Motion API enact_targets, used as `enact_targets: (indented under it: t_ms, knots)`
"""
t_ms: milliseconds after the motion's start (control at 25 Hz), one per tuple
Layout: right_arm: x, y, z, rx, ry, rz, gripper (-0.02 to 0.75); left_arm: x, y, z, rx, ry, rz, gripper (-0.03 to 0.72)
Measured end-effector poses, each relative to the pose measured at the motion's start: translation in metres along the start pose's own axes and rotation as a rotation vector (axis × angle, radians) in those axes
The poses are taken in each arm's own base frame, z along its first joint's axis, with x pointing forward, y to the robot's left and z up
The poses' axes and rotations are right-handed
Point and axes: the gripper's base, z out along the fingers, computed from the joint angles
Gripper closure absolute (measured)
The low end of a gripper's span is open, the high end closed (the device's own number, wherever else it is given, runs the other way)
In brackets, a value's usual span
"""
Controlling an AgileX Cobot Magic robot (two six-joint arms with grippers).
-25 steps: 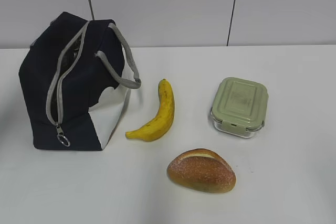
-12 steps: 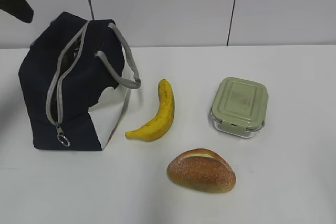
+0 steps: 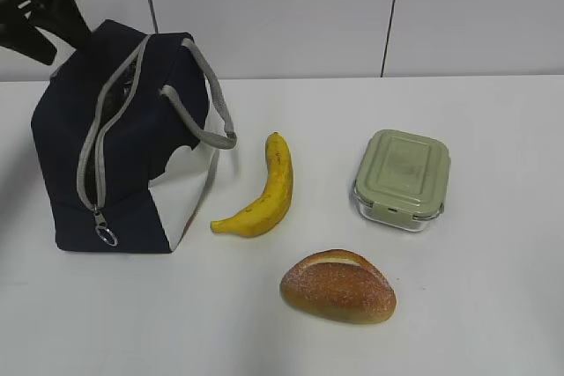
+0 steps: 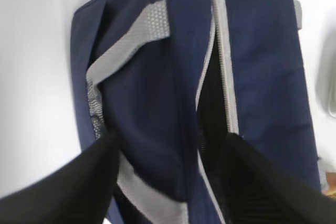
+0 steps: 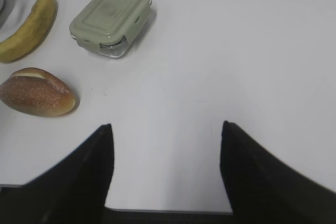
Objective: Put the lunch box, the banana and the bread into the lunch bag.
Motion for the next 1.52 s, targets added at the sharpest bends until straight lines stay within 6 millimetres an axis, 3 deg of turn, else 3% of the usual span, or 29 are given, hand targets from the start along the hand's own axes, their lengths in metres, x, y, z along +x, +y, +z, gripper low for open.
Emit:
enact_targets:
  t_ms: [200, 480, 760, 1520]
  knots:
    - [0.000, 0.000, 0.000, 0.000, 0.000, 0.000, 0.267, -0.009, 0.003, 0.020, 0.038, 0.038, -0.015, 0.328]
    - [0.000, 0.000, 0.000, 0.000, 0.000, 0.000, 0.267, -0.010, 0.006, 0.028, 0.040, 0.058, -0.022, 0.461]
    - [0.000, 0.000, 0.000, 0.000, 0.000, 0.000, 0.267, -0.010, 0.005, 0.028, 0.051, 0.063, -0.030, 0.685]
    - [0.000, 0.000, 0.000, 0.000, 0.000, 0.000, 0.267, -0.007, -0.005, 0.027, 0.155, 0.091, -0.071, 0.691]
